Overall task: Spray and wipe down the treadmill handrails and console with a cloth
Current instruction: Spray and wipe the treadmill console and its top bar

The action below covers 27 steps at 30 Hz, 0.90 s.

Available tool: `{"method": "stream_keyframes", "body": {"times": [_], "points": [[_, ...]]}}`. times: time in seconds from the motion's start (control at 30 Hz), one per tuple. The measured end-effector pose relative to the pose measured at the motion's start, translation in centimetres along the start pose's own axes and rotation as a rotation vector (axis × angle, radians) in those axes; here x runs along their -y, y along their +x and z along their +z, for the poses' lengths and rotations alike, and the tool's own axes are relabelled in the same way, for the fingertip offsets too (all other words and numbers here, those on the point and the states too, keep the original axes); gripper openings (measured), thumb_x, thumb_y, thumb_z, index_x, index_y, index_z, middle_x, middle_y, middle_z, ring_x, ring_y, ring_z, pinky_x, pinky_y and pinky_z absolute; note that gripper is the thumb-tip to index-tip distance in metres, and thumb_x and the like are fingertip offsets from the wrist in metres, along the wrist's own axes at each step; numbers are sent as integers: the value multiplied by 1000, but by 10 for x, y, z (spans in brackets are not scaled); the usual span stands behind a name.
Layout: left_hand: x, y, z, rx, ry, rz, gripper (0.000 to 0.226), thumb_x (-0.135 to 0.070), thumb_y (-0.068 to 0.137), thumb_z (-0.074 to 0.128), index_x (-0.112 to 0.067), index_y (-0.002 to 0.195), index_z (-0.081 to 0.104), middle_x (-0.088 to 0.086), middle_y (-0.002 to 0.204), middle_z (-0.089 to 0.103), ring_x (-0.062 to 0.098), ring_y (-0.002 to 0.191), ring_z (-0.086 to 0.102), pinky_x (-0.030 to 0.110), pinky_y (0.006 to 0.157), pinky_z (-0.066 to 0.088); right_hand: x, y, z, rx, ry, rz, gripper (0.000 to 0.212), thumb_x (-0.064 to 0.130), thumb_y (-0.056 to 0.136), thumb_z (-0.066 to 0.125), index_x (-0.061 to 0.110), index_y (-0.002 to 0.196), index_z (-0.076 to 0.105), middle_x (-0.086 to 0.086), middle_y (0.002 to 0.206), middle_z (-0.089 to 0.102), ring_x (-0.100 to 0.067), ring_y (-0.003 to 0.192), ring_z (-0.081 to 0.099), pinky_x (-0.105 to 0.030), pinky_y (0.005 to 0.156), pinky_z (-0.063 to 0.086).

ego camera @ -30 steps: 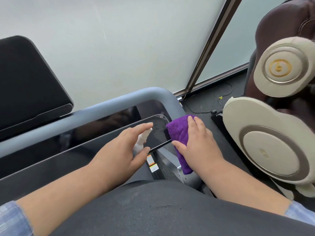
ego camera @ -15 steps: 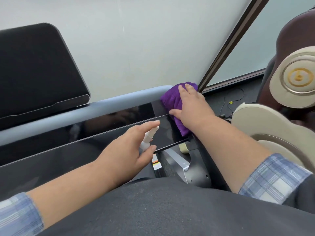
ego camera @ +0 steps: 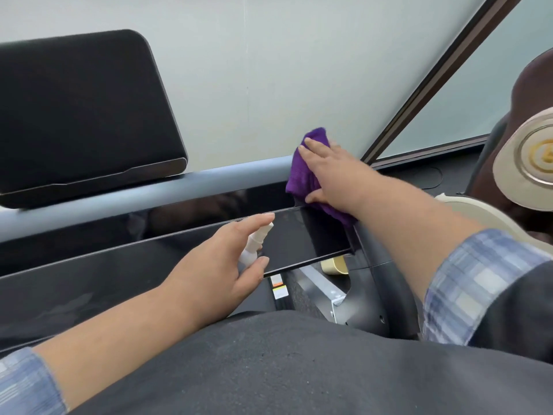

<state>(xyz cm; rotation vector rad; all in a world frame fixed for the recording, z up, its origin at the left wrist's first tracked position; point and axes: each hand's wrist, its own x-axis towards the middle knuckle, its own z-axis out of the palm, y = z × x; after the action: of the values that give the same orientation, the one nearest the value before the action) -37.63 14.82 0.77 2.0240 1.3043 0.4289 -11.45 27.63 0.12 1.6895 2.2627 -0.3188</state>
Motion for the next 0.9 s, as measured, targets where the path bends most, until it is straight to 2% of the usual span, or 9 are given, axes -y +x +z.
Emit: {"method": "stream_keyframes", "body": {"times": [0.1, 0.23, 0.33, 0.43, 0.53, 0.63, 0.77, 0.9], "points": [[-1, -2, 4, 7, 5, 3, 66, -48, 87, 56, -77, 130, 16, -43, 118, 45, -11, 107, 52, 9, 85, 38, 4, 12, -9, 16, -6, -97, 115, 52, 76, 81, 19, 161, 10, 0, 169, 7, -35, 153, 11, -46, 123, 19], [-9, 5, 12, 14, 5, 36, 70, -43, 91, 60, -79, 129, 14, -47, 116, 40, -7, 107, 52, 20, 90, 45, 44, 16, 2, -61, -128, -231, 113, 56, 79, 75, 21, 161, 6, 1, 169, 4, -34, 154, 4, -45, 124, 12], [-20, 10, 16, 37, -5, 64, 71, -44, 90, 60, -81, 128, 12, -45, 111, 42, -4, 105, 53, 27, 90, 48, 49, 10, 7, -95, -59, -209, 107, 49, 83, 75, 24, 161, 6, 5, 169, 1, -30, 154, -1, -43, 125, 8], [-23, 10, 16, 39, -11, 73, 68, -44, 90, 59, -76, 133, 17, -32, 119, 48, -1, 102, 56, 32, 89, 52, 15, -4, 4, -75, 19, -111, 105, 43, 83, 77, 25, 161, 9, 4, 169, 3, -29, 154, 5, -37, 125, 7], [-18, 5, 15, 27, -3, 63, 71, -41, 91, 61, -79, 129, 15, -33, 116, 48, -3, 99, 56, 30, 87, 52, -19, -19, 0, -46, 147, 41, 103, 44, 83, 78, 22, 161, 15, 1, 169, 8, -29, 153, 14, -35, 124, 12], [-15, 0, 11, 11, -12, 46, 69, -44, 90, 59, -80, 127, 14, -39, 115, 47, -4, 103, 57, 26, 88, 50, -17, -20, 2, -27, 138, 110, 108, 54, 81, 76, 20, 161, 12, -2, 169, 8, -33, 152, 16, -43, 123, 19], [-13, -4, 5, -26, -18, 13, 61, -54, 85, 52, -78, 130, 17, -50, 118, 39, -13, 109, 50, 14, 85, 41, 24, -9, 10, -93, 65, 97, 118, 84, 72, 58, 22, 160, 10, -3, 168, 8, -39, 152, 8, -51, 123, 14], [-15, -9, 7, -15, -5, 9, 64, -51, 87, 55, -78, 129, 16, -46, 121, 41, -3, 108, 57, 21, 88, 46, 39, 4, 10, -164, 52, 19, 105, 77, 76, 63, 31, 158, 17, 2, 165, 17, -32, 150, 13, -47, 122, 16]]}}
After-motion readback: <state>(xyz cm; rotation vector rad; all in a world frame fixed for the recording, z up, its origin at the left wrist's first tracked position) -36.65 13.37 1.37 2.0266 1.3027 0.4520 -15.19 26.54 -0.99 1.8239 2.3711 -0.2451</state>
